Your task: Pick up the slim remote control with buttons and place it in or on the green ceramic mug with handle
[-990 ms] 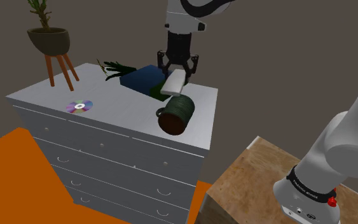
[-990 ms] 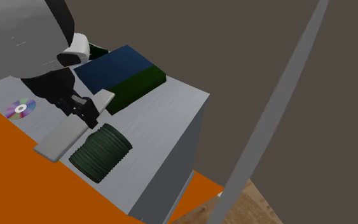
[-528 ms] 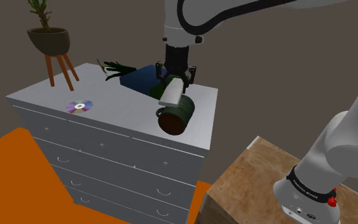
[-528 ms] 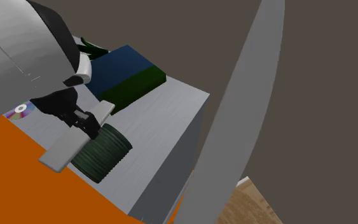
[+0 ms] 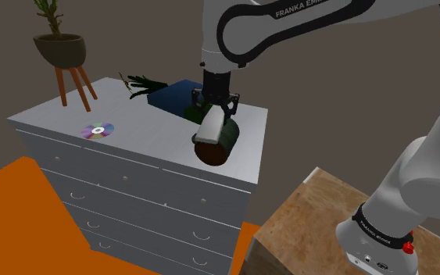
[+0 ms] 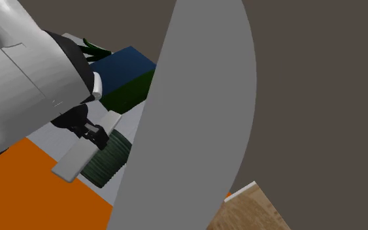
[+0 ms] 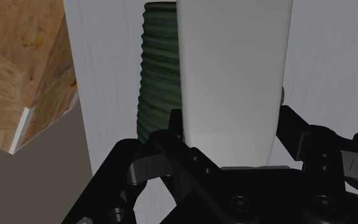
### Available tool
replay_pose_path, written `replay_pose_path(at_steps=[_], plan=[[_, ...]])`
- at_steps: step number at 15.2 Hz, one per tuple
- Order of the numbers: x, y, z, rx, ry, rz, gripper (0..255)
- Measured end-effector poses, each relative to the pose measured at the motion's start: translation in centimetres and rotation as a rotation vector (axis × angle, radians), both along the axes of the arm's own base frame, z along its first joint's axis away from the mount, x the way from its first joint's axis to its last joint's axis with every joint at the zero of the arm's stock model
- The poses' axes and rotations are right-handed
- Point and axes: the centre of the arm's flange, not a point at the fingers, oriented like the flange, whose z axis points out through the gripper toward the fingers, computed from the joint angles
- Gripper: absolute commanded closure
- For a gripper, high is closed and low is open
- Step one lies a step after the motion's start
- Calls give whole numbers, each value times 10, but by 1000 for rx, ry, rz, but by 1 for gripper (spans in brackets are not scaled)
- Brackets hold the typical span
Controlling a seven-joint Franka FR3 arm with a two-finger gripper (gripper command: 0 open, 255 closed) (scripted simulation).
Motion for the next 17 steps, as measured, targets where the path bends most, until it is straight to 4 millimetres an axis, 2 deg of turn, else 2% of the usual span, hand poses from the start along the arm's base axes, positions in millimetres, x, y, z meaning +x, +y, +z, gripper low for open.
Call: replay_pose_path(at_steps=[5, 6, 12, 17], plan=[[1, 0, -1, 1, -2, 0, 255], [1, 0, -1, 1, -2, 0, 0], [0, 0, -2, 0, 0, 0, 0], [1, 0, 42, 0, -1, 0, 0]])
